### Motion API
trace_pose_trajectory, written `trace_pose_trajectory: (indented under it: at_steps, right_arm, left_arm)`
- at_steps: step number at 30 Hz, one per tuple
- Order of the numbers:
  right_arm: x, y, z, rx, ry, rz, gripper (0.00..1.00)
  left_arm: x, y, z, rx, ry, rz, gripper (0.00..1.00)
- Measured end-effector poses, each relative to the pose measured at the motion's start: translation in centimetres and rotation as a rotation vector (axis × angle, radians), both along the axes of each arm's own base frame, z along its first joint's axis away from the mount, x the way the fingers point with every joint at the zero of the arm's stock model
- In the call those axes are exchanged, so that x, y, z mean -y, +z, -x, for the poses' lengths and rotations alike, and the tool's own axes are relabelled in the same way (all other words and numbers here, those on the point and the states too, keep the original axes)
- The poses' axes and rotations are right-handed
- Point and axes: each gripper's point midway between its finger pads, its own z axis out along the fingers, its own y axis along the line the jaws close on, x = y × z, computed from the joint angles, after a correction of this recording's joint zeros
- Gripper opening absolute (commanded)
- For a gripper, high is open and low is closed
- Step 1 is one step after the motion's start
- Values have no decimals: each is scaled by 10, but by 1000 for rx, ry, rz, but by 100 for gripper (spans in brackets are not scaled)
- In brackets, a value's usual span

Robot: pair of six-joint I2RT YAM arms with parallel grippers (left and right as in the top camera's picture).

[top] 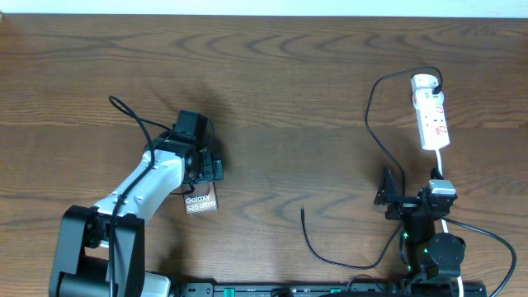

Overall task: Plug charger to phone and switch on socket
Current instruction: 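Lower the left gripper onto the phone and align with its edges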

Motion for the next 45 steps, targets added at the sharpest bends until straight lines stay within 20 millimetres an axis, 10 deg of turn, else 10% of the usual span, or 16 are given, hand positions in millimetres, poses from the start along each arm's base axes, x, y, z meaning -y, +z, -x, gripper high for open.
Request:
trace_pose_trajectory:
  at_steps: [45]
  right_arm:
    - [0,0,0,0,0,0,99]
  left_arm:
    - [11,-13,12,-63,-23,60,91]
